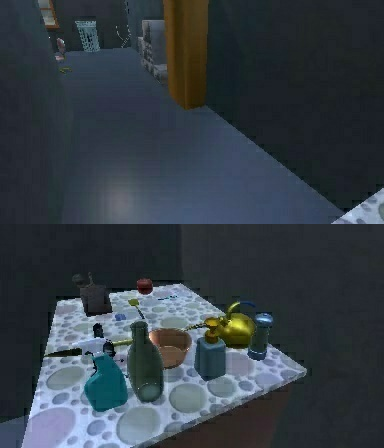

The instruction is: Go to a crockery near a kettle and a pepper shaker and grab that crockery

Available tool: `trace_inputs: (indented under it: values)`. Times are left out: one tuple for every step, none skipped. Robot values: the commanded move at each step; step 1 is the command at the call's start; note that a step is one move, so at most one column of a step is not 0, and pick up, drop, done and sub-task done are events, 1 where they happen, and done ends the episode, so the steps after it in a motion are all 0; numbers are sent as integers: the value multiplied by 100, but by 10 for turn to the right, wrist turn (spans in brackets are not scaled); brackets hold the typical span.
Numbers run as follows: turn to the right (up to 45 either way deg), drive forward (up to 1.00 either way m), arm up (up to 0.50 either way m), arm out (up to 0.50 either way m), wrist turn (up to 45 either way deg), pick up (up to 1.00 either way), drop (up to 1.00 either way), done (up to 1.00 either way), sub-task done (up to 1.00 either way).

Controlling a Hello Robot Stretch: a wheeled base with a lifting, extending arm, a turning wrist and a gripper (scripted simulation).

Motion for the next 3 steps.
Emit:
trace_inputs:
  values:
    - [0,0,38,0,0,0,0,0,0]
    - [0,0,0,26,0,0,0,0,0]
    - [0,0,0,0,450,0,0,0,0]
